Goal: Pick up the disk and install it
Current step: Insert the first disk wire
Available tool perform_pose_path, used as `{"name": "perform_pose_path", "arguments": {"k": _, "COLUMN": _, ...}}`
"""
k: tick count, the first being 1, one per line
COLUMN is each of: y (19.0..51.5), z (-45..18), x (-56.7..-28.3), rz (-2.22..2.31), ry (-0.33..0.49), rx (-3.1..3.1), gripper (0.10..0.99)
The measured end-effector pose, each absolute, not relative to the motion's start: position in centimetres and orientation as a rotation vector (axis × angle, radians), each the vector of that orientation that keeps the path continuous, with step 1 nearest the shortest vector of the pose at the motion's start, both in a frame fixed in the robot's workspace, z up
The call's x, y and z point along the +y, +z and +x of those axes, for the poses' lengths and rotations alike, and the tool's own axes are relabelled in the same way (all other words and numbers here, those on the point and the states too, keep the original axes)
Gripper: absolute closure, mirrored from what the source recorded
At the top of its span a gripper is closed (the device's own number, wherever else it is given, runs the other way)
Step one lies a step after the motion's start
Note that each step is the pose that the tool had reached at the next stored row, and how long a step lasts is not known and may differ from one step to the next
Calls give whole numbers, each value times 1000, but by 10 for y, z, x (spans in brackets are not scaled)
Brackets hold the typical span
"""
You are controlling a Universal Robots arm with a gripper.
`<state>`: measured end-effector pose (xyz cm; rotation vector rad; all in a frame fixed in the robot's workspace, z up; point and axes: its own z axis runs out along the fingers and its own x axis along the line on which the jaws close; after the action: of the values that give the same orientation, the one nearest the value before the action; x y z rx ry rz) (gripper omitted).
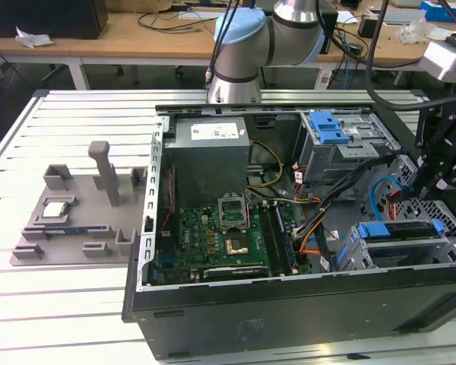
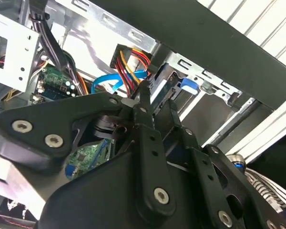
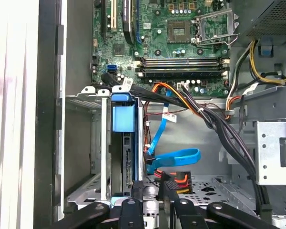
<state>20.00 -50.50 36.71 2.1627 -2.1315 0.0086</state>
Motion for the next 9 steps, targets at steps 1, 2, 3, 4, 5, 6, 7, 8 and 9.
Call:
{"name": "perform_pose_path", "arguments": {"k": 1, "y": 367, "z": 200, "x": -504, "rz": 2163, "ry": 9, "rx": -2131, "gripper": 773}}
{"name": "perform_pose_path", "arguments": {"k": 2, "y": 366, "z": 199, "x": -501, "rz": 2163, "ry": 9, "rx": -2132, "gripper": 773}}
{"name": "perform_pose_path", "arguments": {"k": 3, "y": 365, "z": 199, "x": -498, "rz": 2163, "ry": 9, "rx": -2132, "gripper": 773}}
{"name": "perform_pose_path", "arguments": {"k": 4, "y": 364, "z": 199, "x": -496, "rz": 2163, "ry": 9, "rx": -2131, "gripper": 773}}
{"name": "perform_pose_path", "arguments": {"k": 5, "y": 364, "z": 199, "x": -494, "rz": 2162, "ry": 9, "rx": -2131, "gripper": 773}}
{"name": "perform_pose_path", "arguments": {"k": 6, "y": 363, "z": 199, "x": -491, "rz": 2160, "ry": 13, "rx": -2130, "gripper": 773}}
{"name": "perform_pose_path", "arguments": {"k": 7, "y": 362, "z": 199, "x": -490, "rz": 2157, "ry": 21, "rx": -2126, "gripper": 773}}
{"name": "perform_pose_path", "arguments": {"k": 8, "y": 361, "z": 199, "x": -490, "rz": 2154, "ry": 26, "rx": -2124, "gripper": 773}}
{"name": "perform_pose_path", "arguments": {"k": 9, "y": 359, "z": 199, "x": -488, "rz": 2148, "ry": 36, "rx": -2119, "gripper": 773}}
